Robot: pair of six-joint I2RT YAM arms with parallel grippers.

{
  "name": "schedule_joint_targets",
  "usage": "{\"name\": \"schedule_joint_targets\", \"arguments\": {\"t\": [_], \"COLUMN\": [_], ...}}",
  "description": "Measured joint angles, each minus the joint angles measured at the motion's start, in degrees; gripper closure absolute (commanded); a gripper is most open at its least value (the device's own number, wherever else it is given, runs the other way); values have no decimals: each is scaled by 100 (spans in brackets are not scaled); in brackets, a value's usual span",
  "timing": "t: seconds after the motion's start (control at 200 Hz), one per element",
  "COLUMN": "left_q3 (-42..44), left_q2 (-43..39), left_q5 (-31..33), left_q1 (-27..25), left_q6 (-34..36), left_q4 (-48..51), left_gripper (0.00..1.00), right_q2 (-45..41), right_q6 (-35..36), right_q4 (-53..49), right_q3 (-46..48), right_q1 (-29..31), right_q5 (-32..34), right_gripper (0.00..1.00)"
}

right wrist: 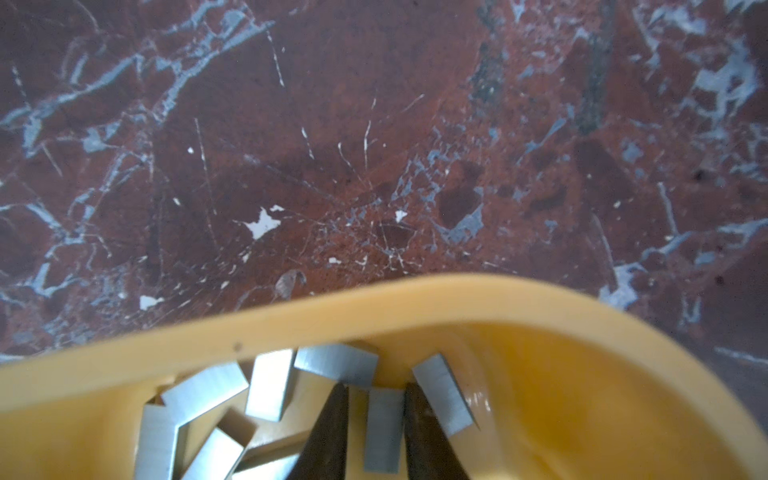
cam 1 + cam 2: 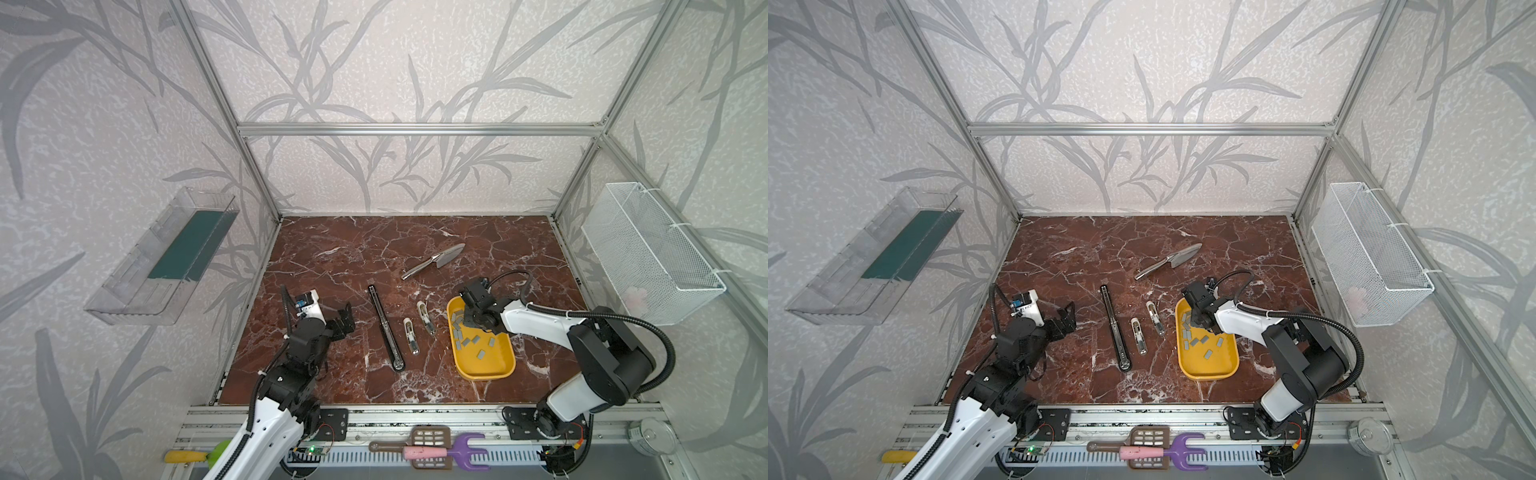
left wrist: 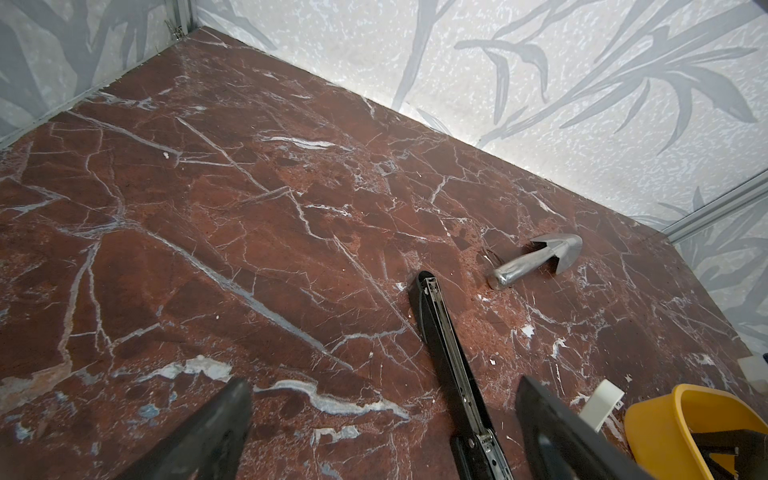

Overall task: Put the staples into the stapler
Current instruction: 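Close the right gripper on a grey staple strip in the tray, then lift the staple strip with the right gripper toward the opened black stapler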

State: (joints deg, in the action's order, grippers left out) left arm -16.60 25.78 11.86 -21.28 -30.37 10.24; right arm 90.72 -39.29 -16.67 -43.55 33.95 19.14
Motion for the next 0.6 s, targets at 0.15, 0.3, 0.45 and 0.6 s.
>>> {"name": "schedule_joint_targets", "arguments": {"t": [0.15,0.3,0.45,0.6], "left_q3": [0,0,0,0], "left_q2": [0,0,0,0], "left_q5": [0,0,0,0], "left_q1": [0,0,2,2], "left_q6": [0,0,0,2], "left_q4": [0,0,0,0], "left_gripper": [1,1,1,1], "right_q2": [0,0,-2,-125], "right_q6": [0,2,2,15], "right_q4": [-2,-2,-4,-13], "right_q3": [2,13,13,109], "right_q1": [0,2,11,11], "right_q5": [50,103,129,125], "right_gripper": [79,85,85,85]}}
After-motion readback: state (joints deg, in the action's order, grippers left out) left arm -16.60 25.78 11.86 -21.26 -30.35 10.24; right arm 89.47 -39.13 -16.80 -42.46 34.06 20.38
